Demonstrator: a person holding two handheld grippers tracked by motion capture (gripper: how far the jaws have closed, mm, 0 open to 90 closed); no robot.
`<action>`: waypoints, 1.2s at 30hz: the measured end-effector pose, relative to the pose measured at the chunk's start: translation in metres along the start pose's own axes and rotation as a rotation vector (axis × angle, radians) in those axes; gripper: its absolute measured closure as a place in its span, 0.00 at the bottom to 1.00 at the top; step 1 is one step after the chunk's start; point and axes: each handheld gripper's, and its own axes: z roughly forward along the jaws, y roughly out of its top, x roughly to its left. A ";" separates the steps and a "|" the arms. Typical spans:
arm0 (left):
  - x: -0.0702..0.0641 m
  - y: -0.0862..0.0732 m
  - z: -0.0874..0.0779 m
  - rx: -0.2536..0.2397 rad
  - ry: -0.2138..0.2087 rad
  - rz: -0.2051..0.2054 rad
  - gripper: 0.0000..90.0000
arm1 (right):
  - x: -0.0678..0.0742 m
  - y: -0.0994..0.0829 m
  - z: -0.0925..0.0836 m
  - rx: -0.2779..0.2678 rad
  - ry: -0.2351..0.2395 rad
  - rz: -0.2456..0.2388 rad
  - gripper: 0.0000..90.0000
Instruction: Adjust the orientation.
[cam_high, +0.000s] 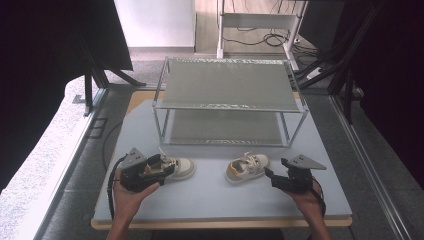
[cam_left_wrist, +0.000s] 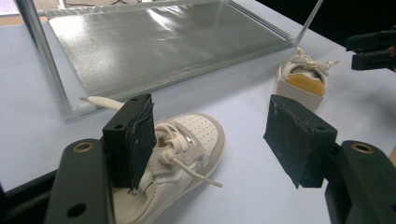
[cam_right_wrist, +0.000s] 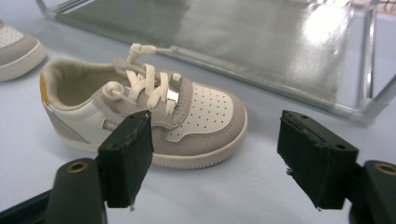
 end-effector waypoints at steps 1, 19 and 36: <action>0.000 0.000 0.000 0.001 0.007 0.002 0.37 | 0.001 0.000 -0.001 -0.006 -0.004 0.001 0.33; 0.006 -0.007 -0.004 -0.039 0.039 0.028 0.37 | 0.003 -0.005 -0.005 -0.057 0.087 -0.042 0.62; 0.048 -0.018 -0.018 -0.025 0.098 -0.042 1.00 | 0.003 -0.010 -0.002 -0.056 0.104 -0.040 0.57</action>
